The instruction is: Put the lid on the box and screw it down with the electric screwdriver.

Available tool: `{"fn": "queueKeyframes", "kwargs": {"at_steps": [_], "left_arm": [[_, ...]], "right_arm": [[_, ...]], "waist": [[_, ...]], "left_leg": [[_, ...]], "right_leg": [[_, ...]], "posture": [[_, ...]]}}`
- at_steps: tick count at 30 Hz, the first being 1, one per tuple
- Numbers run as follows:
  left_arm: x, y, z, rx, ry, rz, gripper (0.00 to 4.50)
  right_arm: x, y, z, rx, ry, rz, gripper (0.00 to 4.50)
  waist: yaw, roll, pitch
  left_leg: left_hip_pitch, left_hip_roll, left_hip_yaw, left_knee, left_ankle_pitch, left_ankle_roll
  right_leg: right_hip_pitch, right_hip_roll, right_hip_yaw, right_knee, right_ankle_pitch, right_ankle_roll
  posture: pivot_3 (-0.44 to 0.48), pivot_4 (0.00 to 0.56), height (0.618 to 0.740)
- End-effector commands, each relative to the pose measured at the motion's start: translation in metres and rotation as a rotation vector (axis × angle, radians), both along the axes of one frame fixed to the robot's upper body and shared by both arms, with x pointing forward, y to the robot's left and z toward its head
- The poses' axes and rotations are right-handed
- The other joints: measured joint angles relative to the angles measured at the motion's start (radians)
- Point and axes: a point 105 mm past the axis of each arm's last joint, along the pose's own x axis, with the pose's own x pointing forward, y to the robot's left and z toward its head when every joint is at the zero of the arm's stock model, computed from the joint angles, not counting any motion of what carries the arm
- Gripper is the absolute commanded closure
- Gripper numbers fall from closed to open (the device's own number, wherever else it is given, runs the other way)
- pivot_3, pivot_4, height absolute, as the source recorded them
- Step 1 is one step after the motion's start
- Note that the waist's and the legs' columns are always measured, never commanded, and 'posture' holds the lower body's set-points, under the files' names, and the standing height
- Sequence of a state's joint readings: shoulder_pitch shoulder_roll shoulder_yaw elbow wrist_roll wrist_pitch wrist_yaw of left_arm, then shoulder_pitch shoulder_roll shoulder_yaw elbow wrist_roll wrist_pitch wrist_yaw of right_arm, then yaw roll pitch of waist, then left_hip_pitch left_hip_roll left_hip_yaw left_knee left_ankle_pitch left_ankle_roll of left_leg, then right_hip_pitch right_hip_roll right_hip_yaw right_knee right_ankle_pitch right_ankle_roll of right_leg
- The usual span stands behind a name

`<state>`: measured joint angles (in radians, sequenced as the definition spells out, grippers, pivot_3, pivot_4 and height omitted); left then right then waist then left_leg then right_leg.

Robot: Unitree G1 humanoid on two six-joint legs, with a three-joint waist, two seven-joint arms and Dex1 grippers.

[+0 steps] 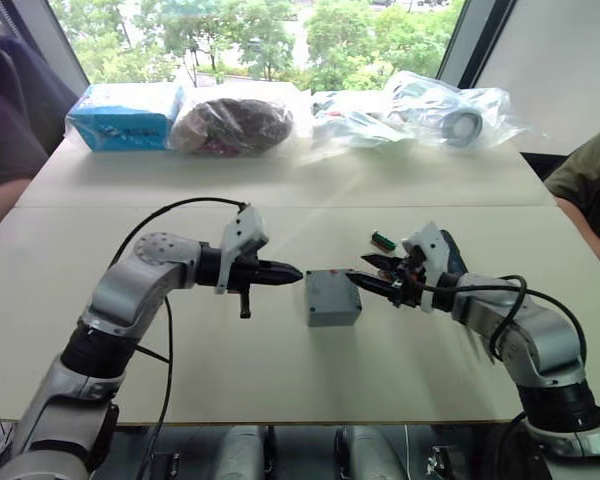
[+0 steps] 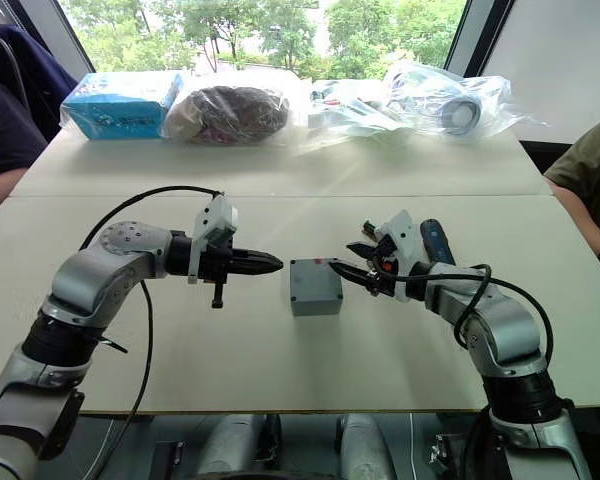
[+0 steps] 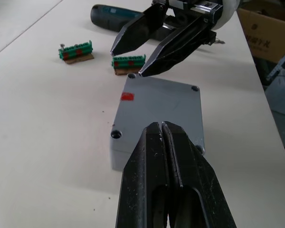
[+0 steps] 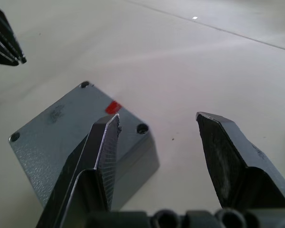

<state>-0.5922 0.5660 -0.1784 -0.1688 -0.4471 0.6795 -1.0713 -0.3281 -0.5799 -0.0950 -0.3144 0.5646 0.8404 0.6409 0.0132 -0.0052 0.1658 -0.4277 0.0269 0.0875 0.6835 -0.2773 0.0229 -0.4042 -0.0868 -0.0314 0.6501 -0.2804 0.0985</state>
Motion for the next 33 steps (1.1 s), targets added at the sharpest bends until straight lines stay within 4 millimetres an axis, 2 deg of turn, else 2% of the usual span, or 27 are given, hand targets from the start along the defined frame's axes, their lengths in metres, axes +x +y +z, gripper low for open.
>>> {"fn": "queueKeyframes", "kwargs": {"at_steps": [1,6,8,10,12,14,18,22,27,33], "left_arm": [[0.011,-0.007,0.031,-0.089,-0.154,0.072,4.5],[0.004,-0.022,0.037,-0.111,-0.098,0.003,4.5],[-0.003,-0.027,0.038,-0.107,-0.062,-0.072,4.5],[-0.002,-0.03,0.038,-0.077,-0.042,-0.101,4.5],[-0.007,-0.034,0.034,-0.009,-0.114,-0.147,4.5],[-0.018,-0.039,0.03,0.022,-0.142,-0.217,4.5],[-0.032,-0.041,0.02,0.1,-0.183,-0.305,4.5],[-0.04,-0.042,0.019,0.108,-0.172,-0.35,4.5],[-0.043,-0.043,0.021,0.1,-0.183,-0.353,4.5],[-0.042,-0.045,0.02,0.082,-0.178,-0.328,4.5]], "right_arm": [[0.006,-0.029,0.046,0.058,-0.08,-0.128,1.52],[-0.001,-0.062,0.061,-0.052,0.063,-0.181,0.06],[0.003,-0.079,0.065,-0.088,0.16,-0.268,0.06],[0.0,-0.099,0.059,-0.145,0.34,-0.353,0.06],[-0.011,-0.113,0.048,-0.275,0.462,-0.347,0.06],[-0.016,-0.121,0.039,-0.331,0.528,-0.319,0.06],[-0.019,-0.123,0.025,-0.343,0.622,-0.255,0.06],[-0.018,-0.124,0.011,-0.42,0.659,-0.196,0.06],[-0.009,-0.131,-0.002,-0.5,0.683,-0.185,0.06],[0.001,-0.144,-0.009,-0.54,0.704,-0.224,0.06]], "waist": [[0.0,0.0,0.0],[-0.002,0.0,0.0],[-0.005,0.0,0.0],[-0.007,0.0,0.0],[-0.001,0.001,0.0],[-0.001,0.001,0.0],[-0.01,0.001,0.0],[-0.009,0.001,0.0],[-0.007,0.001,0.0],[-0.003,0.001,0.0]], "left_leg": [[0.0,0.0,0.0,0.0,0.0,0.0],[0.0,0.0,0.0,-0.001,0.0,0.0],[0.0,0.0,0.0,-0.001,0.0,0.0],[0.0,0.0,0.0,0.0,0.0,0.0],[0.0,0.0,0.001,-0.001,0.0,0.0],[0.0,0.0,0.0,-0.002,-0.001,0.001],[0.0,0.0,0.003,-0.001,-0.002,0.003],[0.0,0.0,0.003,-0.001,-0.002,0.003],[0.0,0.0,0.003,-0.001,-0.002,0.003],[0.0,0.0,0.003,0.0,-0.002,0.003]], "right_leg": [[0.0,0.0,0.0,0.0,0.0,0.0],[0.0,0.0,0.0,-0.001,0.0,0.0],[0.0,0.0,0.0,-0.001,0.0,0.0],[0.0,0.0,0.0,0.0,0.0,0.0],[-0.001,0.0,0.001,0.0,0.0,0.0],[0.0,0.0,0.0,-0.003,0.0,-0.001],[-0.001,-0.001,0.003,-0.004,0.0,0.0],[-0.002,0.0,0.003,-0.002,0.0,0.0],[-0.002,0.0,0.003,-0.003,0.0,0.0],[-0.002,0.0,0.003,-0.002,0.0,0.0]], "posture": [[0.0,0.15,0.74],[0.0,0.15,0.74],[0.0,0.15,0.74],[0.0,0.15,0.74],[0.0,0.15,0.74],[0.0,0.15,0.74],[0.0,0.15,0.74],[0.0,0.15,0.74],[0.0,0.15,0.74],[0.0,0.15,0.74]]}}
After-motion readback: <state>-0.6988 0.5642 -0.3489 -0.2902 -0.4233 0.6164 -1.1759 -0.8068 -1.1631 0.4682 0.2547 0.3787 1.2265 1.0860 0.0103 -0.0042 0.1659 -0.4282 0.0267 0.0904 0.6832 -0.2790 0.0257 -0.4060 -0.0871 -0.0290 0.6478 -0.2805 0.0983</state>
